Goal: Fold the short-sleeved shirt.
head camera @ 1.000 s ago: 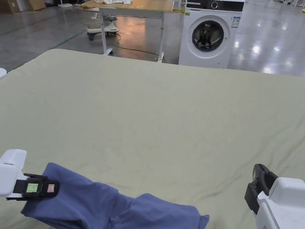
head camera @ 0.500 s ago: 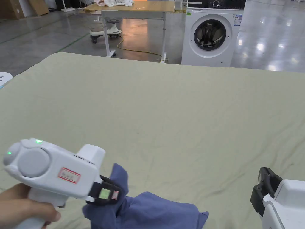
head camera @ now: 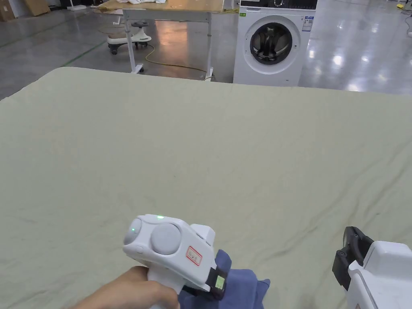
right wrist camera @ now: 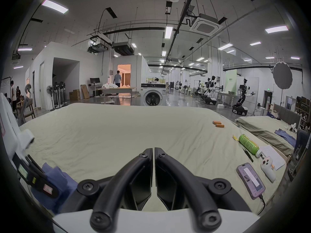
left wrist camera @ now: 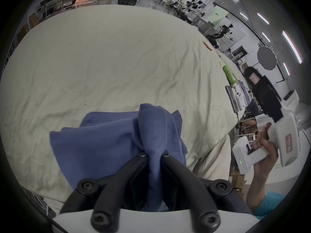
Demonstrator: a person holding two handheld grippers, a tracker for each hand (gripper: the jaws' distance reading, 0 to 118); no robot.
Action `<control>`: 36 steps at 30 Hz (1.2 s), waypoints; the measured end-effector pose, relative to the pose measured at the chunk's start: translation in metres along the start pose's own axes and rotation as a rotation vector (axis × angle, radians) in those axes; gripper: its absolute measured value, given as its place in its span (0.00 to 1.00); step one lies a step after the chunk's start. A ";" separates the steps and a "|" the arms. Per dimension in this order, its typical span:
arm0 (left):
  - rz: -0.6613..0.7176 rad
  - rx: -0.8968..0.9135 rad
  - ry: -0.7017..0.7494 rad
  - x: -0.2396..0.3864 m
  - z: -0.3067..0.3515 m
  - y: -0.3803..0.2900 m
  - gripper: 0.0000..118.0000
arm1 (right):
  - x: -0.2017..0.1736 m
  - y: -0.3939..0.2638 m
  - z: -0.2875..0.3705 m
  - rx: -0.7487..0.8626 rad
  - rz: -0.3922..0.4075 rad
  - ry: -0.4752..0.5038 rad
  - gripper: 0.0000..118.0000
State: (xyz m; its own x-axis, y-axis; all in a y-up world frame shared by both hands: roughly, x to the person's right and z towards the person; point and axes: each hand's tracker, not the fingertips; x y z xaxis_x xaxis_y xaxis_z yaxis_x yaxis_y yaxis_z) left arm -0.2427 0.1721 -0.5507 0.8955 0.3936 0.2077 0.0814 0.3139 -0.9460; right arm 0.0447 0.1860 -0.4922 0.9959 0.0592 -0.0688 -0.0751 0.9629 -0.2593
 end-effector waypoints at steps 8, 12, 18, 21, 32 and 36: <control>0.026 -0.004 -0.025 0.006 -0.017 -0.002 0.08 | -0.002 -0.003 0.000 -0.013 0.008 -0.003 0.01; 0.084 0.039 -0.131 0.000 -0.016 -0.002 0.46 | -0.003 -0.003 0.000 -0.017 0.012 0.001 0.01; 0.089 0.143 -0.197 -0.007 0.008 -0.011 0.49 | 0.000 0.000 0.004 -0.010 0.014 -0.005 0.01; 0.146 0.158 -0.265 -0.017 0.007 -0.016 0.37 | 0.001 0.001 0.006 -0.006 0.015 -0.010 0.01; 0.037 0.124 -0.218 -0.012 -0.079 -0.051 0.07 | -0.002 -0.005 0.005 -0.017 0.008 -0.012 0.01; 0.026 0.161 -0.233 -0.014 -0.062 -0.057 0.07 | -0.005 -0.003 0.003 -0.004 0.005 -0.010 0.01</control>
State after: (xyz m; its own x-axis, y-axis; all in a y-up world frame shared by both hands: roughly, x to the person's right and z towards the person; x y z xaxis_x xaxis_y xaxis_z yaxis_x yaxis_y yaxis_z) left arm -0.2332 0.0953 -0.5152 0.7699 0.5857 0.2532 -0.0277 0.4271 -0.9038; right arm 0.0398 0.1841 -0.4879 0.9960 0.0667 -0.0600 -0.0802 0.9614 -0.2632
